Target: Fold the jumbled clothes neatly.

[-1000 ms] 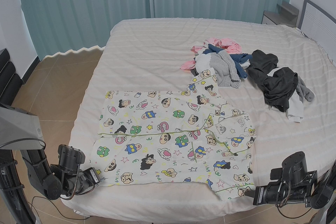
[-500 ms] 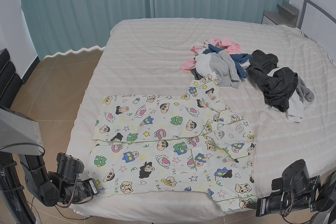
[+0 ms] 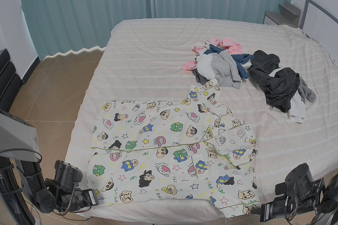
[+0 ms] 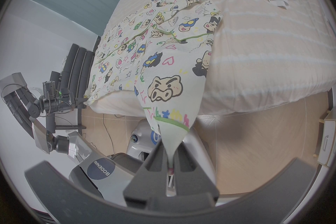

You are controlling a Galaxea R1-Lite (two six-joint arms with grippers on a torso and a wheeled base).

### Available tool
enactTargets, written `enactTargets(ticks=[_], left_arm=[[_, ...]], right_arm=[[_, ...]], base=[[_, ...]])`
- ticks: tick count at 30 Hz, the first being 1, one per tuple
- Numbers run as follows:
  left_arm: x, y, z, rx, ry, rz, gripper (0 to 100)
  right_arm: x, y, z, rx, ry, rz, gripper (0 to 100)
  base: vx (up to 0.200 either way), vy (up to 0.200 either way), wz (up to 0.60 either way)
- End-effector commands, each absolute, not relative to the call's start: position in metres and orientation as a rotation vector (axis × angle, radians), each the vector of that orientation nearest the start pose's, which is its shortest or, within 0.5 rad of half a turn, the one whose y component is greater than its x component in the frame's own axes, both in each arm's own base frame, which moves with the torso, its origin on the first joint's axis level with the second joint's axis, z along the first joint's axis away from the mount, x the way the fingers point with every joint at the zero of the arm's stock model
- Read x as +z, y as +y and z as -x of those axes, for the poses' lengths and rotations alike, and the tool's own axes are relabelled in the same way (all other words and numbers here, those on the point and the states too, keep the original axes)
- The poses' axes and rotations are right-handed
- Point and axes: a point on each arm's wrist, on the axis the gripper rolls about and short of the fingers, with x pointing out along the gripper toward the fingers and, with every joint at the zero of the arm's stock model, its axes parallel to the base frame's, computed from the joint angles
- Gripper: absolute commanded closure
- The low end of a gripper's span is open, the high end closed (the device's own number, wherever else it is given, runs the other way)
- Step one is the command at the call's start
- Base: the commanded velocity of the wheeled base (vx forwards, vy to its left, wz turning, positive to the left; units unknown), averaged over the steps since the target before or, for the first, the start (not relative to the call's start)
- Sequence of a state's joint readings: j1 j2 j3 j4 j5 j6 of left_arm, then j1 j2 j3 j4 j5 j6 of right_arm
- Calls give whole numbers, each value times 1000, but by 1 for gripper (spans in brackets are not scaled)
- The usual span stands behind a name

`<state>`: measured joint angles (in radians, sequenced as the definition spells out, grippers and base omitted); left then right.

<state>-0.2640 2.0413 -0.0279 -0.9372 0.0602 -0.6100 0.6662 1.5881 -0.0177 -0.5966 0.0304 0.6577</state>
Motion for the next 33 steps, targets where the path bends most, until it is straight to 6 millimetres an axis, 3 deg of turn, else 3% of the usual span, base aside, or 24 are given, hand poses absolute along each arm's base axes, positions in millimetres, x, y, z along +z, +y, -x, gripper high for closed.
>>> enactTargets(ticks=[1, 9, 10, 17, 21, 33], left_arm=[[-10, -47, -173, 131, 1052, 375, 100], [8, -51, -192, 94, 923, 420, 100], [19, -53, -202, 76, 851, 442, 100], [35, -56, -231, 61, 734, 474, 100], [43, -56, -250, 59, 672, 494, 100], [31, -56, -304, 85, 616, 523, 100]], right_arm=[[39, 84, -105, 300, 1109, -267, 100], [50, 85, -113, 307, 1027, -320, 100], [59, 87, -124, 301, 971, -357, 100], [79, 91, -164, 250, 858, -436, 100], [77, 94, -186, 213, 853, -450, 100], [63, 106, -248, 152, 844, -464, 100]], base=[[0, 0, 0], [0, 0, 0], [0, 0, 0], [0, 0, 0], [0, 0, 0], [0, 0, 0]])
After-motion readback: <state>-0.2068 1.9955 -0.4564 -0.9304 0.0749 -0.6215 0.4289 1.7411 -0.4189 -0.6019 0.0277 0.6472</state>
